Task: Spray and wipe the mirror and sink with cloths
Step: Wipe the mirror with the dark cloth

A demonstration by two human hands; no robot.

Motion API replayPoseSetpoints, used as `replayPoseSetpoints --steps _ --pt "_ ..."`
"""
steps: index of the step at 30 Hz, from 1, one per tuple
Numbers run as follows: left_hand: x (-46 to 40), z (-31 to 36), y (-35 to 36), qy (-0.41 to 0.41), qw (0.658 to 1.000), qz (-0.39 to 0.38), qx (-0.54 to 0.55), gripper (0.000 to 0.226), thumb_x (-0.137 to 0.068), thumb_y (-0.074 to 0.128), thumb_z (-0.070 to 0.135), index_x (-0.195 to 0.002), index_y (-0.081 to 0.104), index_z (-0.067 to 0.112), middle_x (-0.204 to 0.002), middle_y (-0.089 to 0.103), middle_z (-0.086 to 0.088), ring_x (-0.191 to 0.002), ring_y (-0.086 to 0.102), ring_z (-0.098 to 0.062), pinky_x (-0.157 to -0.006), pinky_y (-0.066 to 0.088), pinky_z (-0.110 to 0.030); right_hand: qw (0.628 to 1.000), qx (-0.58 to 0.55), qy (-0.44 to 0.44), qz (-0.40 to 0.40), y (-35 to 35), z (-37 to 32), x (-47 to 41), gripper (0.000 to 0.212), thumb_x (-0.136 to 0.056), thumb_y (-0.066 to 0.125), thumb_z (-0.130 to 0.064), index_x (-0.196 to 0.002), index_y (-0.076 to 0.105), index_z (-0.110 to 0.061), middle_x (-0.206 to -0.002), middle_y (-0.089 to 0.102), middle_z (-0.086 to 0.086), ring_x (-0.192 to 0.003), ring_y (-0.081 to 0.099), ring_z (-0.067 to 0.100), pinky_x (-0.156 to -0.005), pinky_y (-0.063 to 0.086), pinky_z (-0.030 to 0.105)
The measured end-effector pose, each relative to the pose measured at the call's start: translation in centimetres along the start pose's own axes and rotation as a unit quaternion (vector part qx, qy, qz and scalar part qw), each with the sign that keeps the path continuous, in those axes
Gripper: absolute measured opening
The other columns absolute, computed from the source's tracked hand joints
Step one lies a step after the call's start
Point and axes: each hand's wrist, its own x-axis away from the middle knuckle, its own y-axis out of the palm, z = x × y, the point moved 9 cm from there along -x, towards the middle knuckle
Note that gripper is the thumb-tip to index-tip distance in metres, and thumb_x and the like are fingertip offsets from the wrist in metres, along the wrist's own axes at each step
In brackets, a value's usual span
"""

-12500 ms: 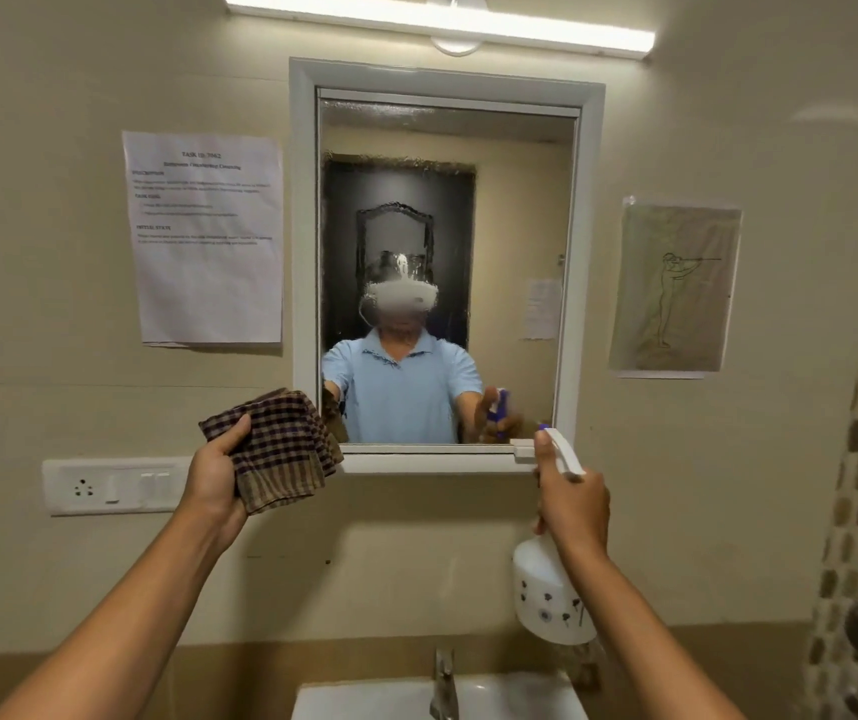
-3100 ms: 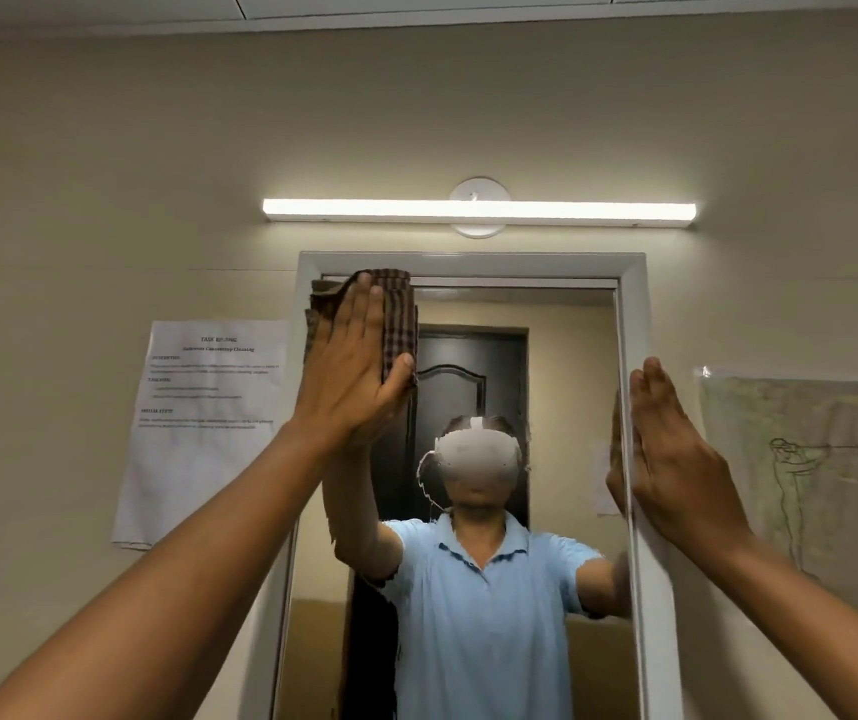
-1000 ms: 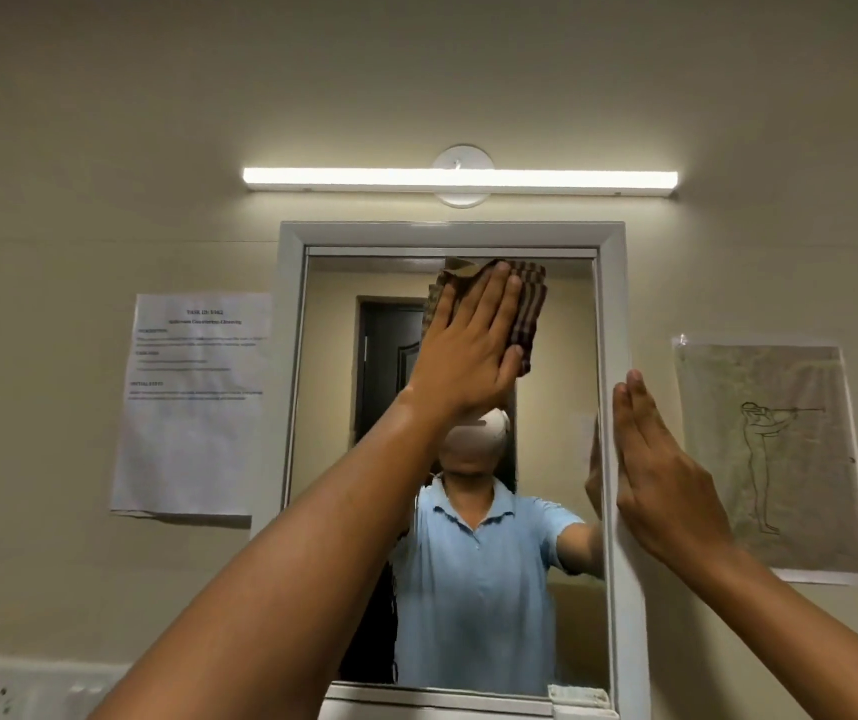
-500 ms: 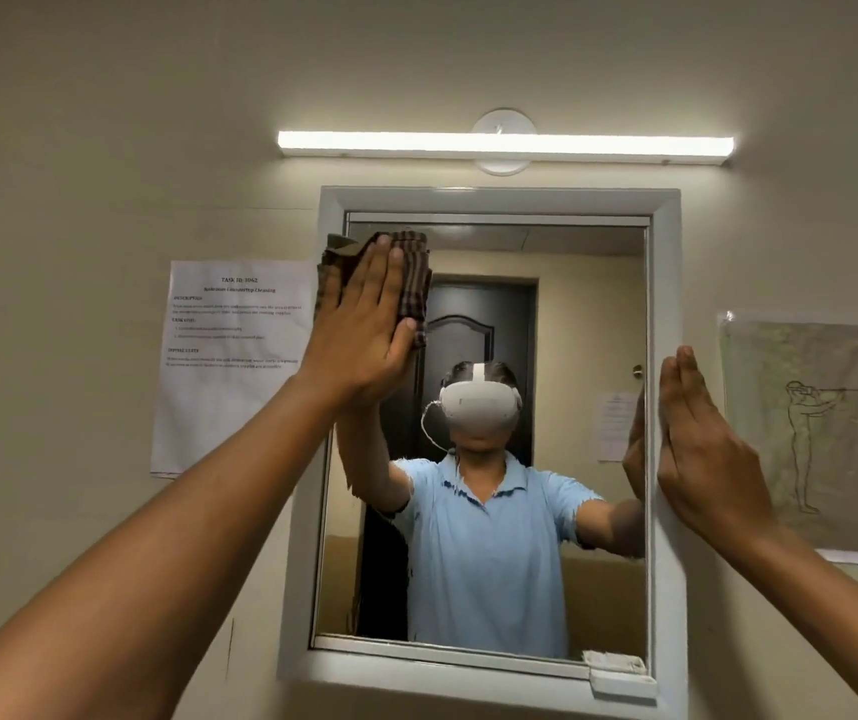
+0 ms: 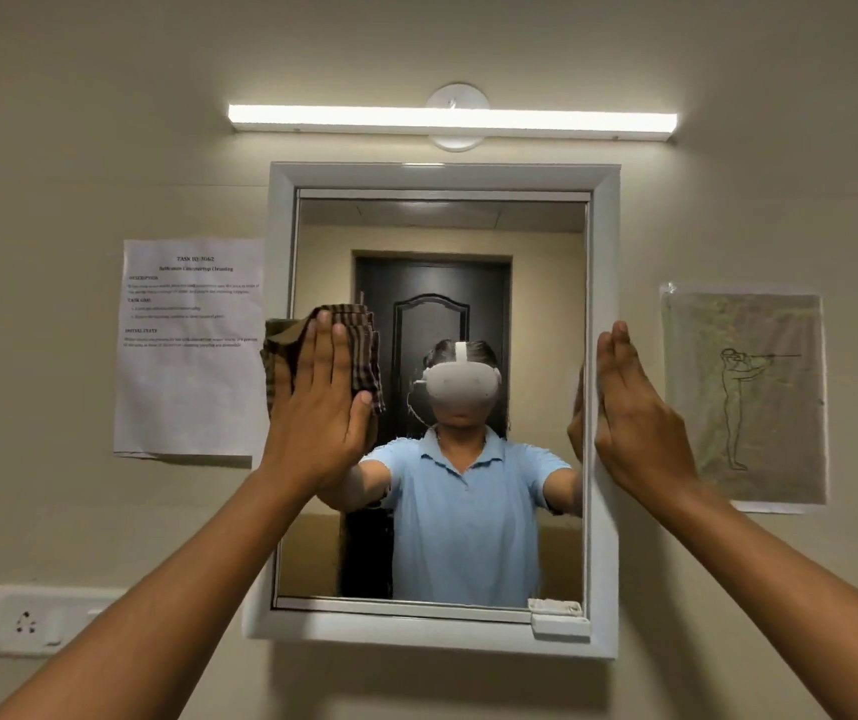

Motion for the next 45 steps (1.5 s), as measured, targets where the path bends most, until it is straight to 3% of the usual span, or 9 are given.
replayPoseSetpoints --steps 8,14,20,26,31,36,38,40,45 --pt "-1.2 6.6 1.2 0.013 1.000 -0.009 0.006 0.078 -0.097 0.026 0.044 -0.156 -0.009 0.008 -0.164 -0.017 -0.012 -0.152 -0.017 -0.023 -0.123 -0.001 -0.051 0.999 -0.024 -0.021 -0.018 -0.1 0.5 0.6 0.088 -0.084 0.052 0.008 -0.156 0.006 -0.015 -0.164 -0.001 0.002 -0.117 0.059 0.028 -0.053 0.052 0.027" --pt "-2.5 14.7 2.3 0.063 0.997 -0.027 0.037 0.076 -0.099 0.024 0.044 -0.156 -0.012 0.009 -0.164 -0.019 -0.010 -0.151 -0.019 -0.022 -0.123 -0.004 -0.051 0.998 0.001 -0.040 -0.044 0.2 1.3 1.4 0.088 -0.084 0.043 0.006 -0.156 -0.001 -0.020 -0.164 -0.008 -0.004 -0.076 0.062 0.022 -0.049 0.049 0.030" --pt "-3.0 21.3 2.9 0.128 0.991 -0.008 0.029 0.072 -0.099 0.024 0.041 -0.157 -0.002 0.007 -0.165 -0.008 -0.013 -0.153 -0.008 -0.026 -0.124 -0.001 -0.050 0.996 -0.009 -0.077 -0.043 0.2 1.5 2.4 0.082 -0.091 0.043 -0.001 -0.156 -0.003 -0.019 -0.164 -0.009 -0.003 -0.129 0.051 0.024 -0.064 0.054 0.025" --pt "-2.1 22.4 3.3 0.145 0.989 -0.018 0.023 0.070 -0.100 0.025 0.040 -0.157 -0.001 0.009 -0.166 -0.007 -0.012 -0.153 -0.006 -0.026 -0.124 -0.001 -0.049 0.996 -0.023 -0.078 -0.045 0.2 1.5 3.3 0.075 -0.095 0.042 -0.004 -0.156 0.001 -0.017 -0.164 -0.006 -0.002 -0.146 0.028 0.021 -0.087 0.053 0.030" --pt "0.9 22.3 4.0 0.170 0.985 -0.041 0.010 0.070 -0.101 0.027 0.039 -0.157 -0.001 0.009 -0.166 -0.008 -0.012 -0.153 -0.009 -0.026 -0.124 -0.001 -0.050 0.995 -0.049 -0.073 -0.037 0.2 1.1 3.8 0.073 -0.097 0.043 -0.008 -0.156 0.002 -0.017 -0.163 -0.004 -0.003 -0.143 0.034 0.024 -0.091 0.053 0.036" --pt "1.8 20.7 4.3 0.186 0.981 -0.063 0.006 0.070 -0.101 0.029 0.041 -0.158 -0.001 0.011 -0.166 -0.006 -0.009 -0.153 -0.008 -0.024 -0.124 0.000 -0.049 0.997 -0.049 -0.058 -0.030 0.6 1.2 4.2 0.078 -0.093 0.045 0.000 -0.156 0.003 -0.017 -0.164 -0.003 -0.001 -0.123 0.057 0.032 -0.070 0.058 0.034" --pt "2.3 19.6 4.2 0.186 0.980 -0.070 0.004 0.070 -0.101 0.030 0.040 -0.158 -0.001 0.012 -0.166 -0.006 -0.008 -0.153 -0.008 -0.024 -0.124 0.000 -0.049 0.998 -0.038 -0.047 -0.031 0.8 1.3 4.3 0.082 -0.091 0.046 0.003 -0.156 0.001 -0.018 -0.164 -0.004 -0.001 -0.090 0.067 0.028 -0.057 0.055 0.031" --pt "2.8 18.1 4.1 0.181 0.981 -0.075 -0.002 0.071 -0.101 0.030 0.041 -0.158 -0.002 0.012 -0.166 -0.007 -0.008 -0.153 -0.009 -0.024 -0.124 0.000 -0.049 0.998 -0.026 -0.034 -0.035 1.1 1.2 4.4 0.087 -0.088 0.047 0.006 -0.156 -0.002 -0.020 -0.164 -0.007 -0.002 -0.063 0.052 0.009 -0.048 0.050 0.031" --pt "3.5 12.8 3.3 0.145 0.987 -0.071 -0.022 0.073 -0.101 0.032 0.040 -0.158 -0.003 0.012 -0.166 -0.009 -0.008 -0.153 -0.011 -0.022 -0.124 0.002 -0.049 0.999 -0.024 -0.010 -0.039 1.6 1.1 4.5 0.094 -0.083 0.049 0.011 -0.156 -0.002 -0.019 -0.164 -0.007 -0.003 -0.055 0.032 0.003 -0.042 0.043 0.029"
